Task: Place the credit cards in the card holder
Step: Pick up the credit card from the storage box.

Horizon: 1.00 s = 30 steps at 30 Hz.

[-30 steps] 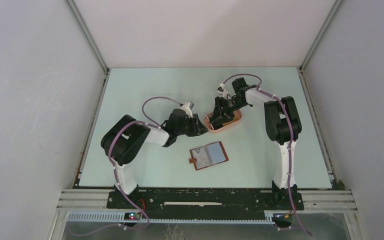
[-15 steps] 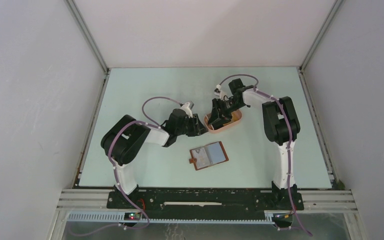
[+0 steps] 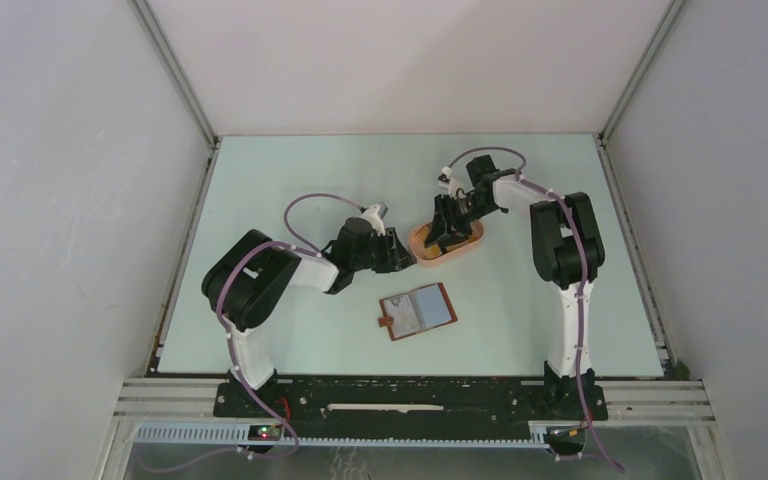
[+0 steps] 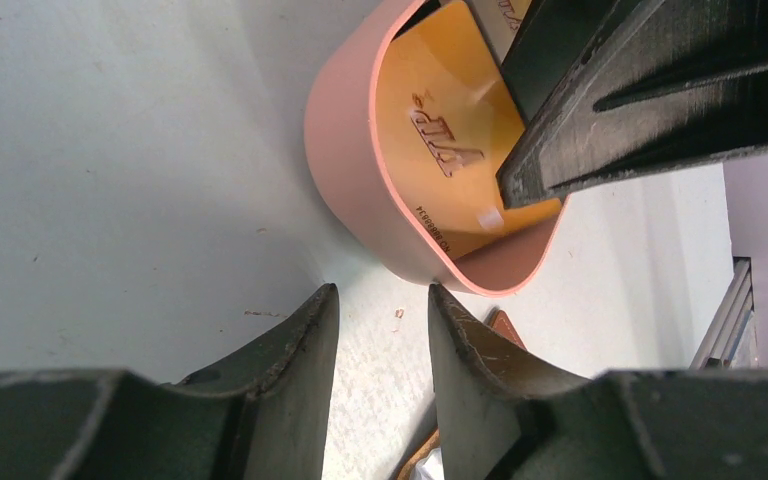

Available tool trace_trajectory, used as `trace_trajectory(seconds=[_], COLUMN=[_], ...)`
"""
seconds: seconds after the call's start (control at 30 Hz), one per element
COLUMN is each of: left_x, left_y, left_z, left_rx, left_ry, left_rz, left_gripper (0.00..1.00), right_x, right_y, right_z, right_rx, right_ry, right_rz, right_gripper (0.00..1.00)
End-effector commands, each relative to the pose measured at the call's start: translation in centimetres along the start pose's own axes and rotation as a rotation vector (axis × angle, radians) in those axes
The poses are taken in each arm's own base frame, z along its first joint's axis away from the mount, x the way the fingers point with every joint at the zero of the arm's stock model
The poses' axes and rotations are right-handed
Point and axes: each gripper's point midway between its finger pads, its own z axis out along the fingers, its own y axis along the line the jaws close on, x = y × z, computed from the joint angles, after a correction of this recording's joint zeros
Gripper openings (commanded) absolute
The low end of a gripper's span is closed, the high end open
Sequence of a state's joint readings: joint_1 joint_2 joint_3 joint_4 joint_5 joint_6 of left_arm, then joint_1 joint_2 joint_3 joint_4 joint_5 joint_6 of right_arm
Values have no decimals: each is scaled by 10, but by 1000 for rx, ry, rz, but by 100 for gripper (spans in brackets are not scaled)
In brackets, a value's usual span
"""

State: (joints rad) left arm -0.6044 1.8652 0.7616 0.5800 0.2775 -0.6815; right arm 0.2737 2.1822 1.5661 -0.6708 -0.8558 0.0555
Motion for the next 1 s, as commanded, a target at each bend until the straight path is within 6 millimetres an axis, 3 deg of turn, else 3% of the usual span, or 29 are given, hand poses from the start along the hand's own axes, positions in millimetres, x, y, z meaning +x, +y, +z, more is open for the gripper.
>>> trace_trajectory(seconds=[0.0,0.47,0.77,0.97], left_x=[-3,-3,-2,-2], left_y=[-3,-3,-4,-3], left_z=[4,4,5,4], left_rx=[13,17,22,20], left_ry=[10,8,13,12], left_rz=[8,6,3,3], left_gripper=[43,43,43,43], right_x=[-12,-9,-5,-7], right_y=[6,21,15,22], right_z=[-9,2,14,9], right_rx=[-20,-176,-102,-117], right_ry=[-32,4,29,20], right_rz=[-20,16,9,-6], right_gripper=[52,54,59,57])
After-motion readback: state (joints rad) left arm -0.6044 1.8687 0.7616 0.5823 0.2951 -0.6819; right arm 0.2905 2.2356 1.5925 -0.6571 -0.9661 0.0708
